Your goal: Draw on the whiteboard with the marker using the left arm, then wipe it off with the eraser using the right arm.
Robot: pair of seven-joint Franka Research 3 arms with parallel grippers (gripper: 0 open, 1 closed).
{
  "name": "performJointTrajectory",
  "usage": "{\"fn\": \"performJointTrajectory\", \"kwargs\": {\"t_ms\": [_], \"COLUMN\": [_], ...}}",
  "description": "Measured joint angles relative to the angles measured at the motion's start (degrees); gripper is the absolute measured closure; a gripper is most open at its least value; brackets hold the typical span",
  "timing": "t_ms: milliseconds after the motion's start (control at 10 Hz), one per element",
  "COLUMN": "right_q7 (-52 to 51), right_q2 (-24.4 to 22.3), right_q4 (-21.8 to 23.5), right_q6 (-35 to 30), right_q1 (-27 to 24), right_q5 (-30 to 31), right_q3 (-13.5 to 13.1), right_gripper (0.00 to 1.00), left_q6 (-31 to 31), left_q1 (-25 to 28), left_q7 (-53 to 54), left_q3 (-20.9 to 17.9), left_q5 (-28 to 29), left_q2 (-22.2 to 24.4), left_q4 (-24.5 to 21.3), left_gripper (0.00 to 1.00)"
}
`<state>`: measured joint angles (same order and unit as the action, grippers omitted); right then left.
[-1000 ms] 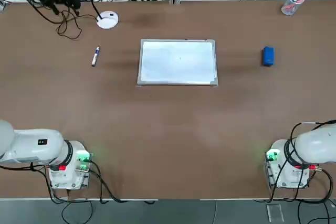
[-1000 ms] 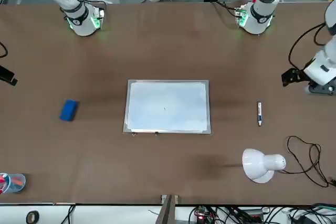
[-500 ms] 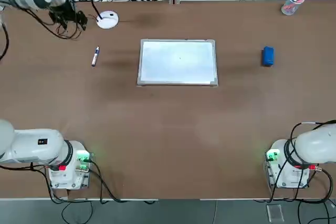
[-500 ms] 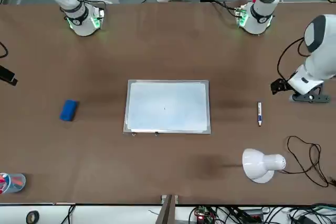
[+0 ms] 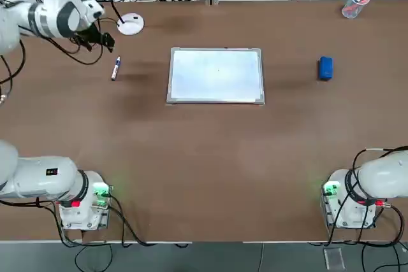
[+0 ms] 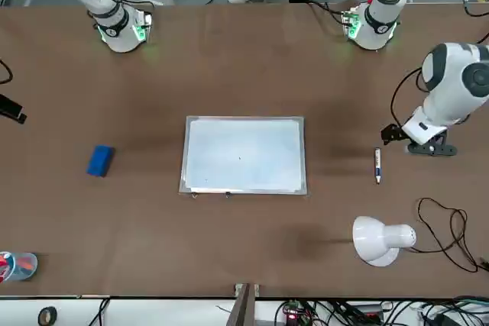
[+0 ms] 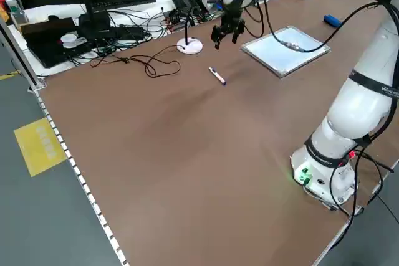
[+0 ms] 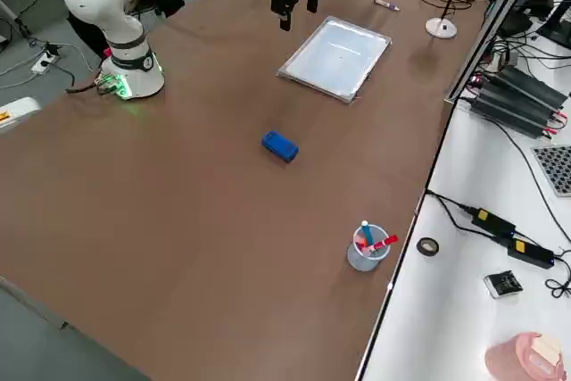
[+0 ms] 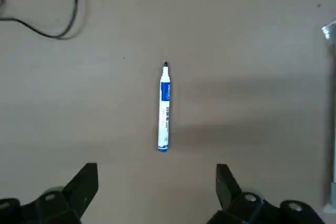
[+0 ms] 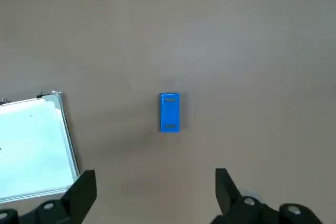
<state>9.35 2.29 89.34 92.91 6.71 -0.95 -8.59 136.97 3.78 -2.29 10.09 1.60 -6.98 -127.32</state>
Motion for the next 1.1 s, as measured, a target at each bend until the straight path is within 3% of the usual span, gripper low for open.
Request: {"fn": "performJointTrajectory", "kwargs": {"t_ms": [600, 1100], "right_q7": [0.00, 0.00], "right_q2": [-0.27, -0.40], "right_q4": [0.28, 0.29], "right_q6": [0.01, 0.01], "right_q1": [0.00, 0.00], "right_q5": [0.00, 0.00], "right_q3": [0.00, -0.07], "right_gripper": [0.00, 0.00], "left_q6": [6.58, 10.73], "left_q1": [0.00, 0.01], "left_q7": [0.00, 0.09], "left_q3": [0.00, -0.02], "left_q5": [0.00, 1.13], "left_q2": [-6.21, -10.93], "left_q4": [-2.42, -2.55], "left_gripper": [0.04, 0.12]}}
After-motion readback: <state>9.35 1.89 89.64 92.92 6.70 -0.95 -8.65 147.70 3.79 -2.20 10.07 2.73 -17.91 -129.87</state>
